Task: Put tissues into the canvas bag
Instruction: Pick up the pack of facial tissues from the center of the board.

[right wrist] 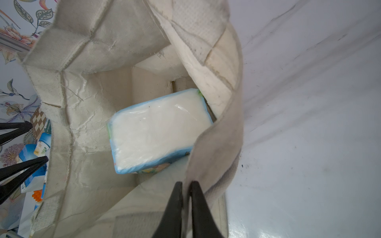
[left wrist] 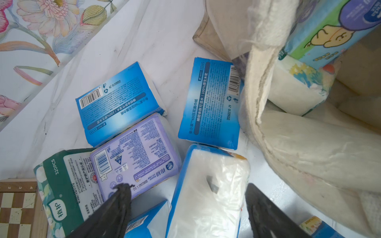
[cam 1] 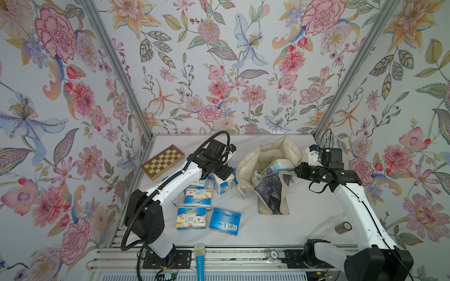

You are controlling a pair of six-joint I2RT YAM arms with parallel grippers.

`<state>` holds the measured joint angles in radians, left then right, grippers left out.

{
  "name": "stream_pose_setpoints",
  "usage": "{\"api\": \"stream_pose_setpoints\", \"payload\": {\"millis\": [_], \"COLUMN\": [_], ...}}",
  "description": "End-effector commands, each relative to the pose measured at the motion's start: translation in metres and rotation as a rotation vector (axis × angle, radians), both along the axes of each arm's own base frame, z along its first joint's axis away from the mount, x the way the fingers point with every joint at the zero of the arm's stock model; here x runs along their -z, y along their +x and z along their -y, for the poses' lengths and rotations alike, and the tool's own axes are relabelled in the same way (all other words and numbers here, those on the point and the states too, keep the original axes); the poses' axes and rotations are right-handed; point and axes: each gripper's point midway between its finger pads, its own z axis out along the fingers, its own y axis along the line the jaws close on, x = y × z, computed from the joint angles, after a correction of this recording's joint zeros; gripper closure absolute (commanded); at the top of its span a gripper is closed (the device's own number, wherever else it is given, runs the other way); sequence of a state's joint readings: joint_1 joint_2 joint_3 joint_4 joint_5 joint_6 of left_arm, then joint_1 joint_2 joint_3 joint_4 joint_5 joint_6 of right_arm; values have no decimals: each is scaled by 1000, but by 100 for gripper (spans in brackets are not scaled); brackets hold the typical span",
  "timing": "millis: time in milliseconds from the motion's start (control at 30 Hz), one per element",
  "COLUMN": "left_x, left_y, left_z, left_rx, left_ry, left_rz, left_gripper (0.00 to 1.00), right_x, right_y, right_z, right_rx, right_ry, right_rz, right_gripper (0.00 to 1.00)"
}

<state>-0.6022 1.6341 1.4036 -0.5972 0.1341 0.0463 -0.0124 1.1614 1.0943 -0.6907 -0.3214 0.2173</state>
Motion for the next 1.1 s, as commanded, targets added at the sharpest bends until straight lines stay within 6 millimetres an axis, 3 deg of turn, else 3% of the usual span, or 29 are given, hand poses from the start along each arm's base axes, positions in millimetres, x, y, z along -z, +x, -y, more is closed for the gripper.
{"api": "stream_pose_setpoints", "payload": {"millis": [0, 267, 600, 1067], "left_x": [5, 30, 48, 82], "left_y": [-6, -18, -11, -26], "left_z": [1, -6, -12, -14], "left_rx": [33, 58, 53, 80], "left_ry": [-9, 49, 93, 124], "left_rz": [-23, -100, -123, -229], "left_gripper": [10, 1, 1, 1], "right_x": [-10, -7, -3, 2], "right_y": [2, 1, 1, 3], "right_z": [-1, 0, 0, 0], "right_rx": [4, 10, 12, 14], "right_ry": [1, 0, -3, -2], "right_rz": [21, 14, 4, -14], "right_gripper": [87, 87, 87, 87]}}
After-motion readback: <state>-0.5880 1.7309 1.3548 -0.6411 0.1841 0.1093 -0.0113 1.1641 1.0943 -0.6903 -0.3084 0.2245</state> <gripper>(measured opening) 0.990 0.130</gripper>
